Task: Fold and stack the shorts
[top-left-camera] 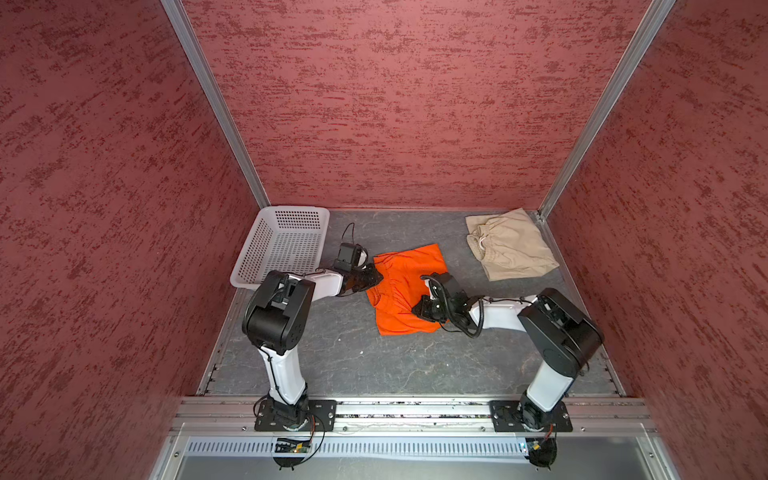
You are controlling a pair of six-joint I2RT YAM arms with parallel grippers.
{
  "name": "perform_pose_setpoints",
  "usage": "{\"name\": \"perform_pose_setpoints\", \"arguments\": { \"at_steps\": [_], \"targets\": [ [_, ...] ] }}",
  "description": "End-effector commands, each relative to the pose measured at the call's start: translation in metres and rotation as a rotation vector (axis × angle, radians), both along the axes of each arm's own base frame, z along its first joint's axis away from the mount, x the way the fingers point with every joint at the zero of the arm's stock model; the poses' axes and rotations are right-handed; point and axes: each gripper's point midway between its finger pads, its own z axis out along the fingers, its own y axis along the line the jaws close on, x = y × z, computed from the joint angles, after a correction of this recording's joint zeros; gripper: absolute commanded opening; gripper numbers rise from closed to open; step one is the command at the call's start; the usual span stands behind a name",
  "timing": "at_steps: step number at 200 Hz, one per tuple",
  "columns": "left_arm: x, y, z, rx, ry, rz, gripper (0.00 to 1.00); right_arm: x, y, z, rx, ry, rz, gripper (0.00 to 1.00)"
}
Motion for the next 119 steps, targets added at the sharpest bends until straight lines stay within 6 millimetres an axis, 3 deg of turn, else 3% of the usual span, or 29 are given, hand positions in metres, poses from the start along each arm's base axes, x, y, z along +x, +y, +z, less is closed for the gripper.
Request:
{"name": "perform_pose_setpoints", "arguments": {
  "at_steps": [1, 22, 41, 68, 90, 119],
  "targets": [
    [-0.002, 0.016, -0.022, 0.001, 0.038, 0.039, 0.27, -0.017, -0.006, -0.016, -0.024, 0.089, -0.024, 0.13],
    [0.001, 0.01, 0.013, -0.043, -0.033, 0.018, 0.31, -0.001, 0.002, 0.016, -0.005, 0.016, -0.019, 0.2],
    [0.0, 0.004, 0.059, -0.075, -0.112, -0.013, 0.34, 0.016, 0.009, 0.057, 0.025, -0.072, -0.008, 0.3],
    [-0.021, -0.009, 0.104, -0.094, -0.179, -0.075, 0.34, 0.035, 0.003, 0.102, 0.094, -0.161, -0.035, 0.31],
    [-0.046, -0.021, 0.106, -0.103, -0.158, -0.123, 0.29, 0.046, -0.015, 0.107, 0.124, -0.164, -0.078, 0.26],
    [-0.082, -0.038, 0.066, -0.084, -0.046, -0.172, 0.24, 0.048, -0.037, 0.077, 0.108, -0.097, -0.102, 0.17]
  ]
}}
